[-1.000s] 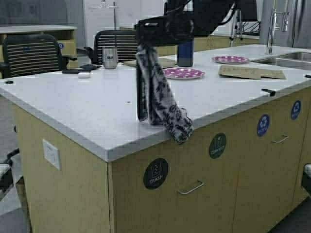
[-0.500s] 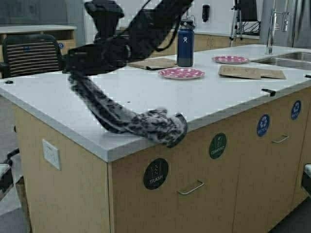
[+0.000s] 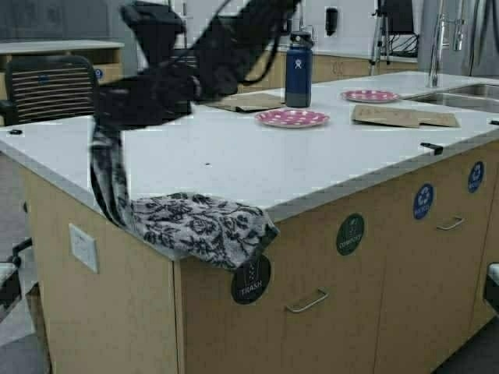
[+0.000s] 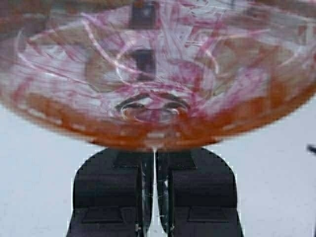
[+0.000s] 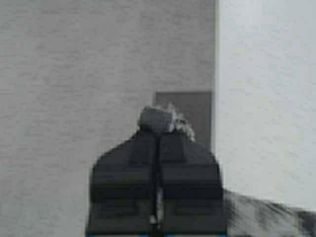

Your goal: Get the cloth and wipe up the spill under the wine glass

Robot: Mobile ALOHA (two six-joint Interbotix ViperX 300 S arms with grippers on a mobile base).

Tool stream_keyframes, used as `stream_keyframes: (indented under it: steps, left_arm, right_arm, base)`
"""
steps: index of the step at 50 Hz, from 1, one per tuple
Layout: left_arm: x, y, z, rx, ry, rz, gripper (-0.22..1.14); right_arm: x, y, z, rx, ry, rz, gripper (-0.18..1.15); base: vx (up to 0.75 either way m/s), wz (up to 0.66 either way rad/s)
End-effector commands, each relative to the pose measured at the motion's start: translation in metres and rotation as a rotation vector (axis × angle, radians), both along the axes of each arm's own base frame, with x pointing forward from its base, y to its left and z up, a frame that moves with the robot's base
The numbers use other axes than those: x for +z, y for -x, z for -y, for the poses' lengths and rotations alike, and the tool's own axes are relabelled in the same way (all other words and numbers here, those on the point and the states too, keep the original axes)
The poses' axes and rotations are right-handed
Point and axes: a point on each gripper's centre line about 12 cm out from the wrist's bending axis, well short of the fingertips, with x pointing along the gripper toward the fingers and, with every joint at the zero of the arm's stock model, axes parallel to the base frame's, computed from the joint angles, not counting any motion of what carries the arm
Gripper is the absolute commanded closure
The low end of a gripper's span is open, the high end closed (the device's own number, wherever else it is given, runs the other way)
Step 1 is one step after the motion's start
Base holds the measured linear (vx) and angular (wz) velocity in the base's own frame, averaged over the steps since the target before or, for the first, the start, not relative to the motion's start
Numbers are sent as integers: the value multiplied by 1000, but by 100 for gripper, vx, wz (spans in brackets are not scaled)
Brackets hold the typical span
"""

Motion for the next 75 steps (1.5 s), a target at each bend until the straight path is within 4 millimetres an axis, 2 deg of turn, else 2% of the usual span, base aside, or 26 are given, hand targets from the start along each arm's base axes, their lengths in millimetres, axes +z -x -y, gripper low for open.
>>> stream_keyframes:
  steps: [1, 8, 16, 24, 29, 37, 48, 67, 75]
  left_arm:
    - [-7, 6, 5, -26, 32, 42, 79]
    - [-37, 16, 10, -54, 54, 24, 79]
    - [-67, 23, 23, -92, 54, -18, 79]
    - [-102, 29, 35, -138, 47, -39, 79]
    - [-126, 34, 39, -158, 54, -50, 79]
    - [-158, 44, 38, -175, 70, -60, 79]
    - [-195, 59, 37, -206, 68, -67, 79]
    - [-248, 70, 37, -247, -5, 43, 79]
    - [-276, 71, 33, -231, -52, 51, 79]
  right_arm:
    - [10, -37, 53, -118, -6, -1, 92]
    - [-10, -48, 93, -188, 35, -47, 92]
    - [-28, -46, 118, -224, 71, -91, 92]
    - [-37, -40, 124, -226, 91, -108, 92]
    - [-41, -43, 131, -241, 96, -118, 92]
    - [-49, -45, 149, -275, 109, -139, 92]
    - [-57, -45, 165, -301, 123, -164, 92]
    - [-57, -46, 167, -305, 126, -164, 92]
    - [-58, -47, 170, -311, 126, -165, 92]
  base:
    - [0, 0]
    - [0, 0]
    - [0, -1]
    - [0, 0]
    - [0, 0]
    - [0, 0]
    - [0, 0]
    - [0, 0]
    - [0, 0]
